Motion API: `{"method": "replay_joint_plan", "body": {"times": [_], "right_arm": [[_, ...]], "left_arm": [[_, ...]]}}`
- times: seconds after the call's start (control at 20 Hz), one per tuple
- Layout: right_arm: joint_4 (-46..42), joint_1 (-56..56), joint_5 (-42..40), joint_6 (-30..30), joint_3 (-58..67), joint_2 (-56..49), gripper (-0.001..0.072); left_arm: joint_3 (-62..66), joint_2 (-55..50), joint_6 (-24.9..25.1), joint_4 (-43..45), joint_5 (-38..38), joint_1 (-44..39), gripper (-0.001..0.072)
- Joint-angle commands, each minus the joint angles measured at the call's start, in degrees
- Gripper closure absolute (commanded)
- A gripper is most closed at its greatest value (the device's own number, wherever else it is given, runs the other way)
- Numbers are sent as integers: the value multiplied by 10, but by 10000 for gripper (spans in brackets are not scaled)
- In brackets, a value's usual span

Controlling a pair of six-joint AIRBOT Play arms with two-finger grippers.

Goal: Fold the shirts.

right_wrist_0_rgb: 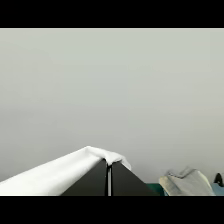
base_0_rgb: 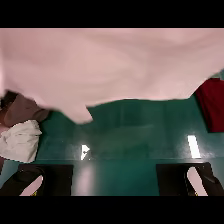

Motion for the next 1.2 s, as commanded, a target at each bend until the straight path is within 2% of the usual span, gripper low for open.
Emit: {"method": "replay_joint_plan", "body": {"times": [0.0,0.15,0.3,0.45,0.55,0.8,1.0,1.15], "right_arm": [[-1,-92,114,44,98,-49,702],[8,-87,207,76,98,-114,702],[-19,-24,252,84,9,-169,703],[-141,89,282,91,-55,-243,703],[-204,153,276,92,-84,-296,703],[-303,242,169,106,-103,-420,703],[-308,264,37,123,-103,-490,702],[-307,269,-23,132,-103,-524,702]], "left_arm": [[-25,9,-2,-10,18,0,682],[-122,-16,-28,45,-13,0,682],[-182,-101,-26,66,-100,0,682],[-193,-225,-9,71,-167,0,681],[-193,-297,-2,71,-165,0,681],[-193,-422,60,100,-113,0,681],[-193,-472,80,155,21,0,681],[-193,-490,108,206,119,0,681]]}}
